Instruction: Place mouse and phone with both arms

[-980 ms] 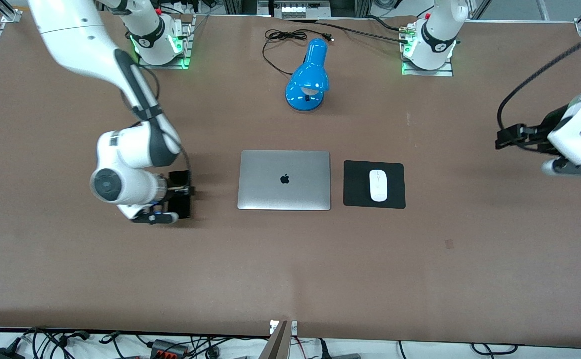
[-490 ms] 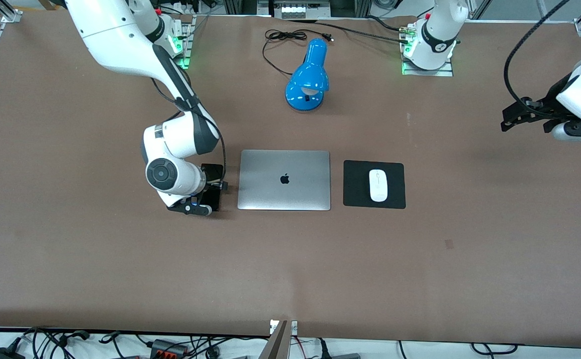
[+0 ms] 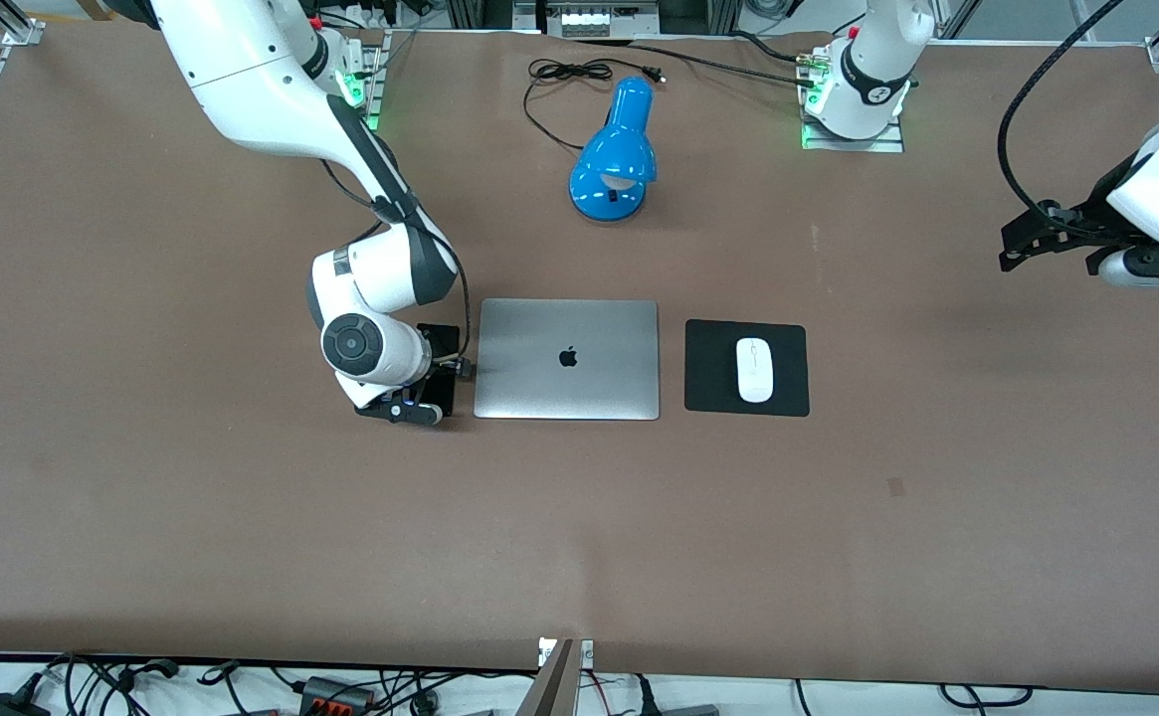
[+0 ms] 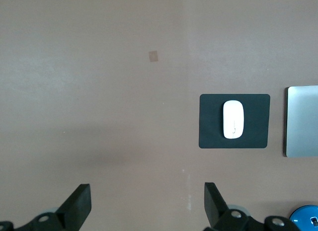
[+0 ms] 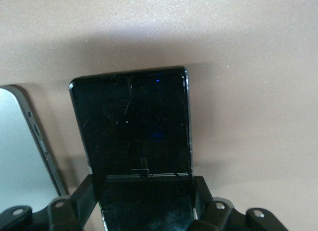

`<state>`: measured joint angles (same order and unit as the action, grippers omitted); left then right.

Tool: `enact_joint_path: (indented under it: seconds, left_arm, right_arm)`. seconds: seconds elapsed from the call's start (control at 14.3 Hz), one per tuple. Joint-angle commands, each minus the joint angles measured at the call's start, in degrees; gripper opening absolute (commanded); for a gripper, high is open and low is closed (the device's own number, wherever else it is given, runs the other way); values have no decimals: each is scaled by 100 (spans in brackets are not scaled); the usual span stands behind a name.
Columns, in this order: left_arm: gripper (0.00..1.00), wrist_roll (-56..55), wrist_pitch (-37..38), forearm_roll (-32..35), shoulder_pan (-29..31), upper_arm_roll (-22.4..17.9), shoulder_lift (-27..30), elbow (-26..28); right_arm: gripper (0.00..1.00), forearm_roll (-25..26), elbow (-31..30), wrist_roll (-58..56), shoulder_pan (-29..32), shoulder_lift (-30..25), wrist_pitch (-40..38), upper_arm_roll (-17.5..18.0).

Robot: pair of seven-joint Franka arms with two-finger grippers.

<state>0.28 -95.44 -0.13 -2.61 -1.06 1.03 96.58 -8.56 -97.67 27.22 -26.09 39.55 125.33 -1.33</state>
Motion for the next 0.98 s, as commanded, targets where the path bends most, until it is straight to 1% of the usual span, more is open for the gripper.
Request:
enact_joint_path:
  seconds: [0.0,0.14,0.21,0.28,0.35,0.49,0.56,0.77,0.91]
  left_arm:
    - [100,77,35,118,-12,36,-94,-166]
    - [100,60,17,118,-12,62,-103,-175]
    - [100,60,26,118,-12,62,-86,-175]
    - [100,60,43,118,-12,79,-77,-175]
    - [100,51,70,118,-12,80,-77,-175]
    - [100,60,131,118,-12,80,-77,-184]
    - [100,60,157,118,-12,80,-77,-184]
    - [100,51,158,118,-12,132,-77,-193]
    - [100,42,158,180,-12,176,-77,-193]
  right_arm:
    - [21,-67,-59,-14,-63,-53,27,-52]
    - [22,-31,-76,-14,-71,-26,27,-52]
    - [29,-31,-76,-14,-71,-9,18,-52]
    - [63,-40,-68,-14,-63,0,27,-52]
    - [100,-49,-33,38,-54,-17,1,-52]
    - [100,-40,73,-40,-36,-140,-34,-69]
    - [100,21,195,-76,-1,-288,-148,-104]
    - [100,100,844,-102,209,-518,-893,-131]
    - [100,581,1432,-426,332,-632,-1403,-175]
